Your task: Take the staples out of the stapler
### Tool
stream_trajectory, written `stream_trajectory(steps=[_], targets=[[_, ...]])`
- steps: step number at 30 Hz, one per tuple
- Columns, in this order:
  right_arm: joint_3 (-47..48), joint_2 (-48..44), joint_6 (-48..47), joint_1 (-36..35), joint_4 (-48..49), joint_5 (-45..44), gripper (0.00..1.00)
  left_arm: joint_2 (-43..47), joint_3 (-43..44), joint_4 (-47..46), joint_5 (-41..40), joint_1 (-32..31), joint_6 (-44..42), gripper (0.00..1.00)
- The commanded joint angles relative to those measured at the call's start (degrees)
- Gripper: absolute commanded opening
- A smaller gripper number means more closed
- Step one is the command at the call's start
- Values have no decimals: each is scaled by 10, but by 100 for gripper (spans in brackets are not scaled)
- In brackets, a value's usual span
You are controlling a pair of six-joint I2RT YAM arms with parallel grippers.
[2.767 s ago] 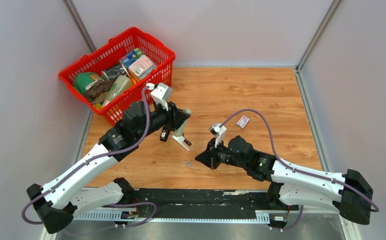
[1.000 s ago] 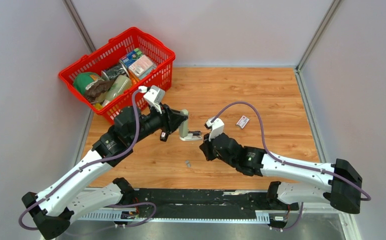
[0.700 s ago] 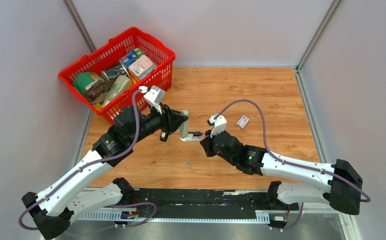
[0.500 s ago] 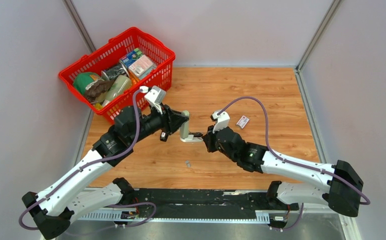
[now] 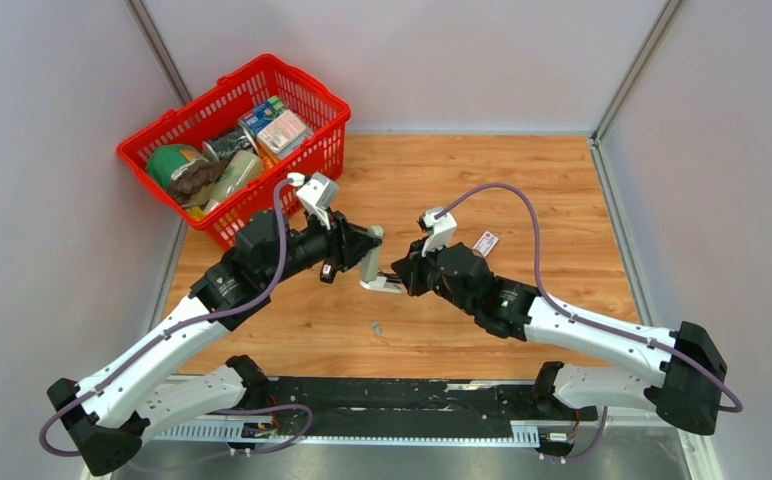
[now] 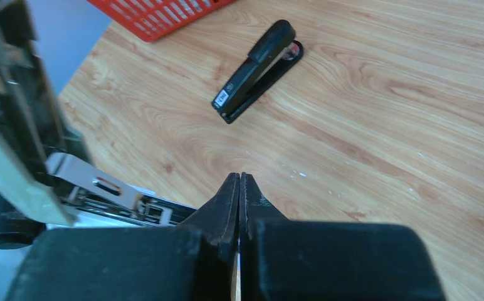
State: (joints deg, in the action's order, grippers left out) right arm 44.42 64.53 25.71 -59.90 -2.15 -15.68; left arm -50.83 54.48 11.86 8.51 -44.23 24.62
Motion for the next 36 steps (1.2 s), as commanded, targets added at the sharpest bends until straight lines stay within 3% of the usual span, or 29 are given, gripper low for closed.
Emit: stream_trajectory(steps=[1,7,12,17,25,30,36], targets=[[33,-7,9,0,38,29,0,6,19,-25,6,-1,9,0],[36,-30,-3,0,-40,-59,0,13,29,-8,-1,-1,-4,0],[-17,-81,7,0,-80,-109,0,14,38,3,-2,-1,-10,0],[-59,-100,52,0,-84,-29,0,12,37,-5,-9,-1,-13,0],[-116,-77,121,-7,16,86,0,6,41,-16,-14,-1,-14,0],[-108,-46,140,-14,79,123,0,6,39,-18,-16,-1,-12,0],[-85,-21,140,-16,102,103,0,6,37,-15,-17,-1,-8,0]])
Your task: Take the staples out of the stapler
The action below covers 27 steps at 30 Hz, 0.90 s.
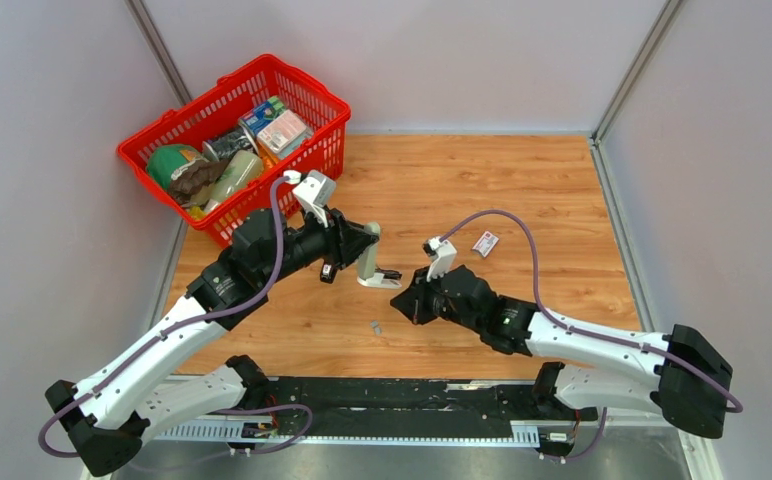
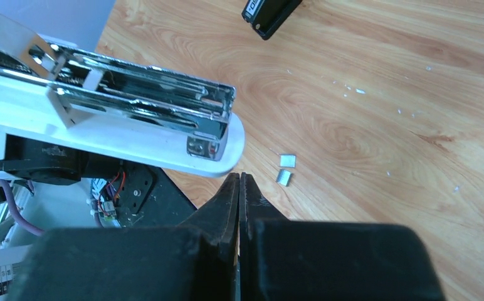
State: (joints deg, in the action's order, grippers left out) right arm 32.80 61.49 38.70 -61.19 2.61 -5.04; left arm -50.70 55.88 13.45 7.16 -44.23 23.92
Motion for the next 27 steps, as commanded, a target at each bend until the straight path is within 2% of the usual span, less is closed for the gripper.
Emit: stream_trajectory(steps=[1,8,16,27], targets=[[37,12,8,-3,54,-9,0,6,21,-32,-2,-1,0,0],[75,26,-24,-2,36,-66,0,10,17,-33,5,-2,7,0],[129,17,-115,4,-20,-155,0,8,18,-22,26,-2,9,0],[156,-8,-159,13,-73,-184,0,-5,16,-23,52,-2,5,0]])
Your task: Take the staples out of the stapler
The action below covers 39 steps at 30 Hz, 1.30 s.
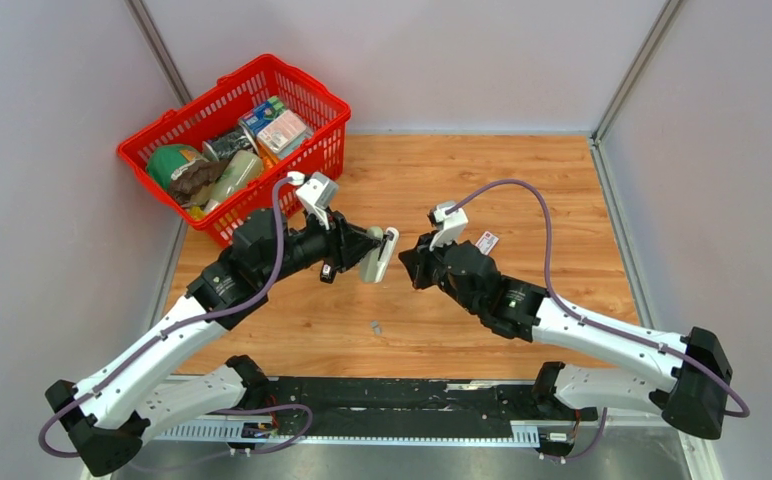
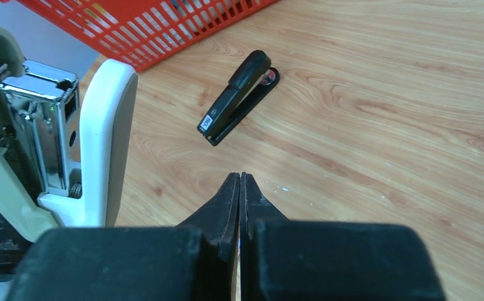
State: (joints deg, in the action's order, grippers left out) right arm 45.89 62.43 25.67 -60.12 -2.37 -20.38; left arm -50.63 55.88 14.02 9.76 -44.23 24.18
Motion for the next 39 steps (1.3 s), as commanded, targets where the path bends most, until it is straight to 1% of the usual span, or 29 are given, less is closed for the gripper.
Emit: stream_trajectory(steps=[1,5,7,10,14,15,18,19,20,26,33,36,39], targets=[[27,-21,-31,3,-30,-31,0,-6,13,-36,34,-2,3,0],[37,-36,-47,14,-64,4,0,-17,1,-58,66,-2,2,0],[38,-56,-50,25,-80,36,2,-25,-2,-64,80,-2,-1,0],[35,-85,-53,52,-98,103,1,-37,-4,-82,105,-2,-5,0],[28,-127,-61,82,-111,194,0,-52,-10,-109,170,-2,-9,0],[29,-135,-64,84,-113,231,0,-58,-10,-111,180,-1,-11,0],[37,-153,-69,88,-127,283,0,-65,-14,-137,226,-2,-8,0],[39,-158,-72,89,-133,293,0,-64,-17,-137,235,-2,-6,0],[40,-165,-73,90,-135,301,0,-63,-19,-162,249,-2,-5,0],[34,-196,-83,90,-138,343,0,-54,-26,-181,293,-2,-5,0],[17,-223,-76,89,-93,402,0,-63,-40,-225,353,-2,18,0],[17,-226,-73,90,-79,417,0,-63,-53,-251,366,-2,30,0],[18,-226,-67,89,-57,435,0,-64,-53,-252,373,-4,27,0]])
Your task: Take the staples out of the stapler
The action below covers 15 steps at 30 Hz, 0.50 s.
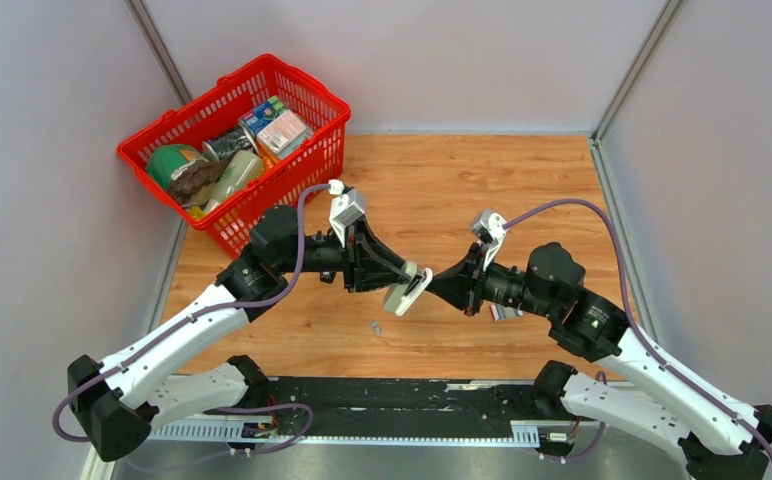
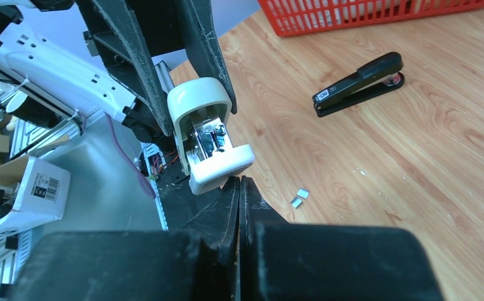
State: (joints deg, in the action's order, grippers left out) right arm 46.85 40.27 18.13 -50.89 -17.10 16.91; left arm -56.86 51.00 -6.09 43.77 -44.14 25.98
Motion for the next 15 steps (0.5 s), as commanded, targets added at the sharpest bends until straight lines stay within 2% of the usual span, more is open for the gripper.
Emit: stream_trajectory(steps=[1,15], targets=[[10,-4,9,-3,94,66,0,-2,-6,-52,34,-7,8,0],[50,36,21,-3,165,94,0,-30,-16,-73,68,-27,4,0]])
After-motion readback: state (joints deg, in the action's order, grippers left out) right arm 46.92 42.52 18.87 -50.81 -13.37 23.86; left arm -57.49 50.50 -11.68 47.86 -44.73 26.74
